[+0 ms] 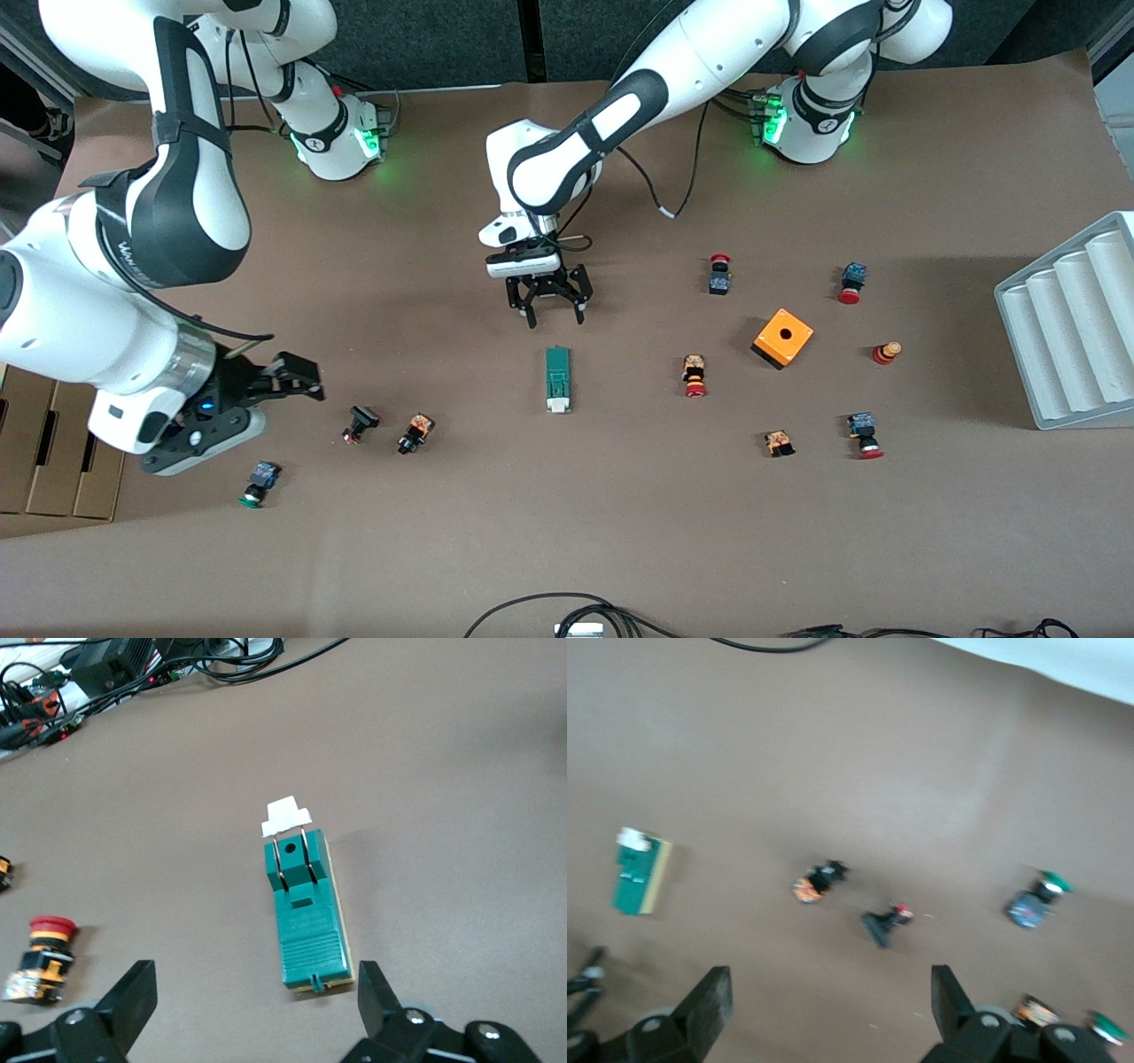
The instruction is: Close load switch with both arms
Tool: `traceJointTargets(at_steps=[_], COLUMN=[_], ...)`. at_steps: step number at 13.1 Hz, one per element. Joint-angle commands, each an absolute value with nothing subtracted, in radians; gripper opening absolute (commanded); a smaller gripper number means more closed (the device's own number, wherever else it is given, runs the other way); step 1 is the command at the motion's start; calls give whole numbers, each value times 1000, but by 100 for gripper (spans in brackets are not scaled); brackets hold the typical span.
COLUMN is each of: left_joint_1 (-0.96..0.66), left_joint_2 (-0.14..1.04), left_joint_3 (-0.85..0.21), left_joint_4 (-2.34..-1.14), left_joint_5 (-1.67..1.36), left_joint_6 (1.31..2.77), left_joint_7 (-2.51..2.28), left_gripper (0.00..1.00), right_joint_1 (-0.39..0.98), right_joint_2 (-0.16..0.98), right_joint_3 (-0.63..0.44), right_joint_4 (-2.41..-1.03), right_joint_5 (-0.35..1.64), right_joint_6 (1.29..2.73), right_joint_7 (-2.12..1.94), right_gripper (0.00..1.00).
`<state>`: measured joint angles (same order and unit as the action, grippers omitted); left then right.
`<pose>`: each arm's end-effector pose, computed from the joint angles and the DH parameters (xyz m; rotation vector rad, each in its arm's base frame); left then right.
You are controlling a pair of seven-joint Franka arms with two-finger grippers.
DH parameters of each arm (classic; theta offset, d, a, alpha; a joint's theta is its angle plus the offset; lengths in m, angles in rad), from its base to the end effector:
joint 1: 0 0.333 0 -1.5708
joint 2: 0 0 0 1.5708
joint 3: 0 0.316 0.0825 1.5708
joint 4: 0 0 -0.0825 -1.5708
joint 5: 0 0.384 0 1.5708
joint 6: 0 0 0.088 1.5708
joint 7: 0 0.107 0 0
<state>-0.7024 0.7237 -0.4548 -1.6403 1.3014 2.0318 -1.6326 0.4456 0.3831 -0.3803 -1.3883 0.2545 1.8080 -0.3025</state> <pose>0.3584 -0.5823 0.2230 -2.6494 0.2791 -1.0246 0.6685 0.1070 0.5108 -2.9917 -0.5217 -0.1154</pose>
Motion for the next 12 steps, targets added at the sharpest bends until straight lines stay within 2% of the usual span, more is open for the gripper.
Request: traceJointTargets(at_steps=[1,6,8,12], left_joint_1=[-704,-640,-609,-555], left_joint_2=[664,595,559,512], left_joint_3=[-445,-446,-446,-446], left_joint_4=[-1652,-1652,-1651,-1632], left_joint_5=[1226,1106,1022,901], left_joint_6=[2022,2023,2025,2029], left_joint_7=[-1514,-1248,-1081,-887], left_gripper=[100,100,100,100], right_joint_1=[445,445,443,437], right_joint_2=[345,305,307,307], right_joint_3=[-428,-543,-593,-624], right_joint_4=[-1399,-1401,-1402,-1407], right_joint_5=[209,206,193,160], right_joint_6=[1738,1597,1595,1606], right_joint_7=[-296,-275,-305,-318], right_gripper=[100,100,100,100])
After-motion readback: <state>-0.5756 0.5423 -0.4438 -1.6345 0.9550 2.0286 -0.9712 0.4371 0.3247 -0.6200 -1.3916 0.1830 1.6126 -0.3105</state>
